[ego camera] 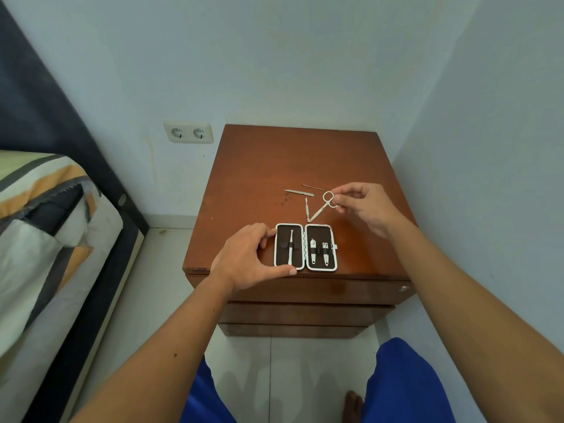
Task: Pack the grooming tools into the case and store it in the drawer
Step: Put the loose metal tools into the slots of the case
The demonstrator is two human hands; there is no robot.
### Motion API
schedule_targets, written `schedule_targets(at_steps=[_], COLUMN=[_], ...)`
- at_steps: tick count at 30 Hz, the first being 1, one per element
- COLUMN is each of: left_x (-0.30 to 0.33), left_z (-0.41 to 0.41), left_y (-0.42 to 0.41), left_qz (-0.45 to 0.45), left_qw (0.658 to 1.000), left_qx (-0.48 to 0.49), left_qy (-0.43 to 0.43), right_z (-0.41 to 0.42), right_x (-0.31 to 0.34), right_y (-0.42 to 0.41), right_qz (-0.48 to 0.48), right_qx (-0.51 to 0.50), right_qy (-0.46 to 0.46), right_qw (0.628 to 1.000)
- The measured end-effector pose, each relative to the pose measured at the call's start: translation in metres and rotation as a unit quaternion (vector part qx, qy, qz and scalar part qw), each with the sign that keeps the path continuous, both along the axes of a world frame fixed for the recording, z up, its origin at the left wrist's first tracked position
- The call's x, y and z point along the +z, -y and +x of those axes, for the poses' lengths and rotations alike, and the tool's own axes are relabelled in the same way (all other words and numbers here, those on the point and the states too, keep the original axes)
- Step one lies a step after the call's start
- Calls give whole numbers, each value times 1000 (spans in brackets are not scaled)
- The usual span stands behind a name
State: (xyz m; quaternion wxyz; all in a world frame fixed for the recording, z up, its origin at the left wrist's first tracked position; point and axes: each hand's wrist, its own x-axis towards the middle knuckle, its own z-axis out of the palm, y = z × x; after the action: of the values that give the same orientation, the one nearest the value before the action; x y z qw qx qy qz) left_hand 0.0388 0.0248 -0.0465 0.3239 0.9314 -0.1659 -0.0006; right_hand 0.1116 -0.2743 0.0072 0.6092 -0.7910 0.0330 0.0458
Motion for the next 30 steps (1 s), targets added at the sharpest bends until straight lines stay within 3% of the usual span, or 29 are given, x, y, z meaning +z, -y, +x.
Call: schedule_targets(at_steps=[8,30], left_x=[-2,1], left_z=[1,1], left_y=[0,0], left_qz=[2,7], left_qw=[1000,1000], left_qx=[2,3], left_qy=[2,5], right_z=[0,-2], right_x=[0,-14], right_y=[4,-14], right_qz=[-172,-285], right_qx=[117,153], right_qy=[-16,21], right_qw=[978,946])
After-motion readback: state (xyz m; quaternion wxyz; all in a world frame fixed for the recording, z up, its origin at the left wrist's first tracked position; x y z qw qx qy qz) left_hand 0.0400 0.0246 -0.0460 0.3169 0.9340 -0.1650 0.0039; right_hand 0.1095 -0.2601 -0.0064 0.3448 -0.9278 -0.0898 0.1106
